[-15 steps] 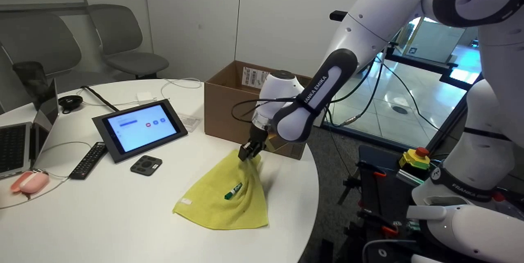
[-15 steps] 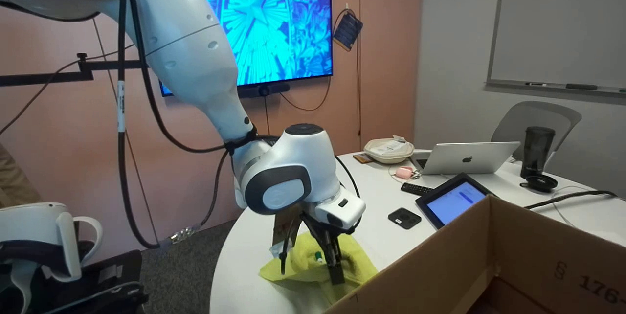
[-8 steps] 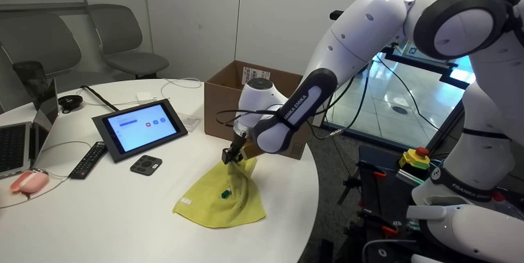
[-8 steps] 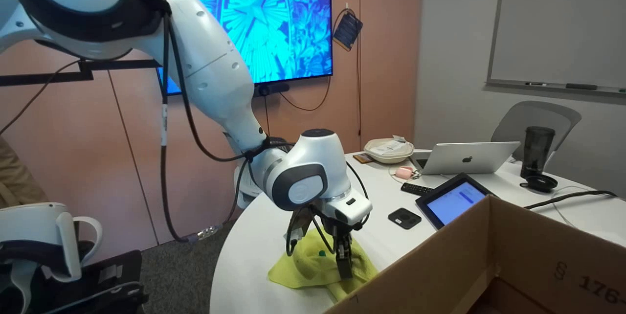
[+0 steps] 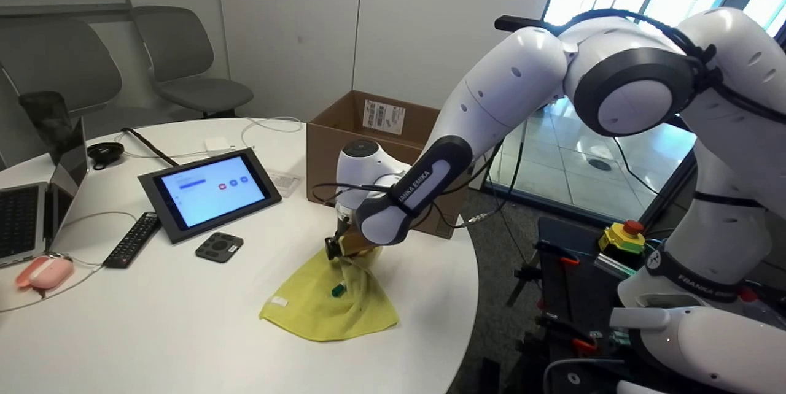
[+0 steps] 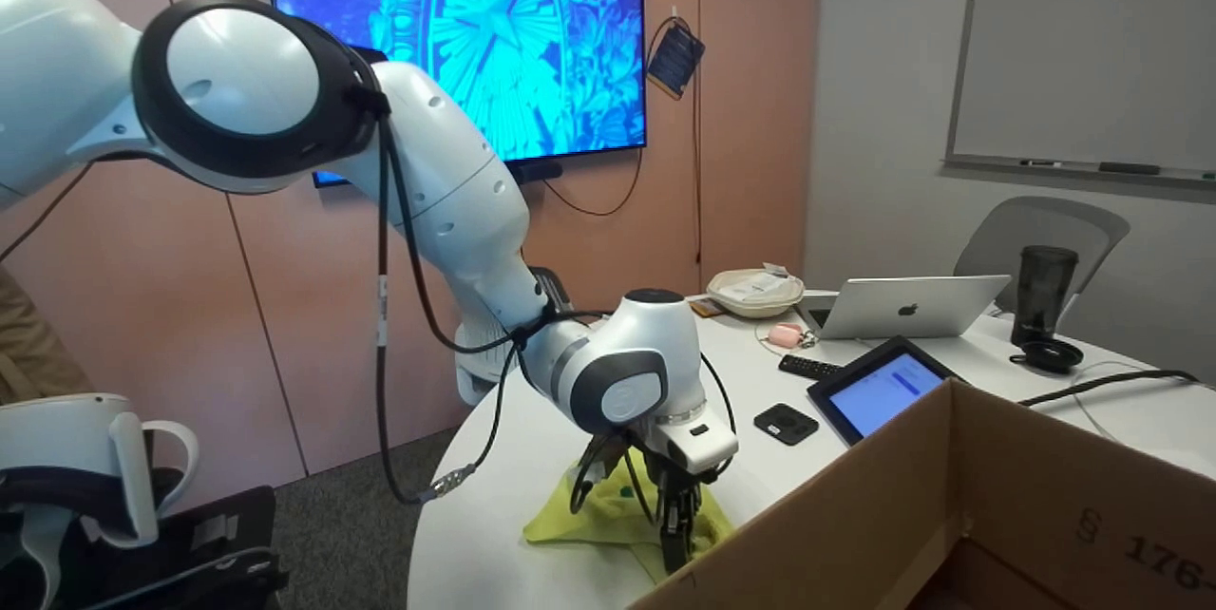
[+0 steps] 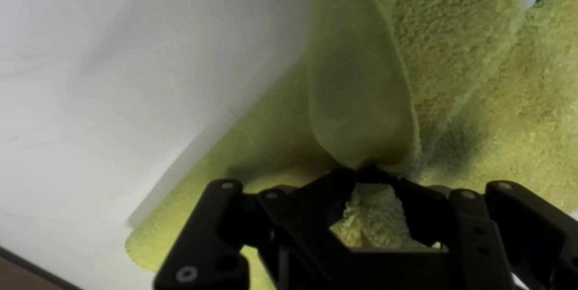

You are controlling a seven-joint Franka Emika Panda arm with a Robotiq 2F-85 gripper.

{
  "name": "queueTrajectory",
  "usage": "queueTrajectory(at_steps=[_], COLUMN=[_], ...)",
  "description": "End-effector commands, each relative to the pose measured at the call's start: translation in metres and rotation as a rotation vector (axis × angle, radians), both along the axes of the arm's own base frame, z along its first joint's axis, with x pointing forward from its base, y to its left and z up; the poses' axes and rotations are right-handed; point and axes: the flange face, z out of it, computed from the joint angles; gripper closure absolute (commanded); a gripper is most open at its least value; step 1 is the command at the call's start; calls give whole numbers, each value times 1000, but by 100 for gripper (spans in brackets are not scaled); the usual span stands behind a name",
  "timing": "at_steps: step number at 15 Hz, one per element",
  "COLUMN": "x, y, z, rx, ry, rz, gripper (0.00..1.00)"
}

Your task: Put the marker on the towel, fold the towel, and then put the folded towel in the box

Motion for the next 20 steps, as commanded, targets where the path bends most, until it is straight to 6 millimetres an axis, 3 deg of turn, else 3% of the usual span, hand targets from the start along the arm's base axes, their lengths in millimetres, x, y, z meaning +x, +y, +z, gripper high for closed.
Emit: queueTrajectory(at_steps=[1,6,9,10,14,20], x=[15,10,-4,-10,-48,-104], y=[-1,6,15,18,32,54], z=[6,48,76,83,97,78], rx=[-1,1,17,28,77,156], ry=[-15,-63,-72,-71,-38,45], rz=[-51,-16,53,78,207,397], gripper=[69,30,4,0,0,0])
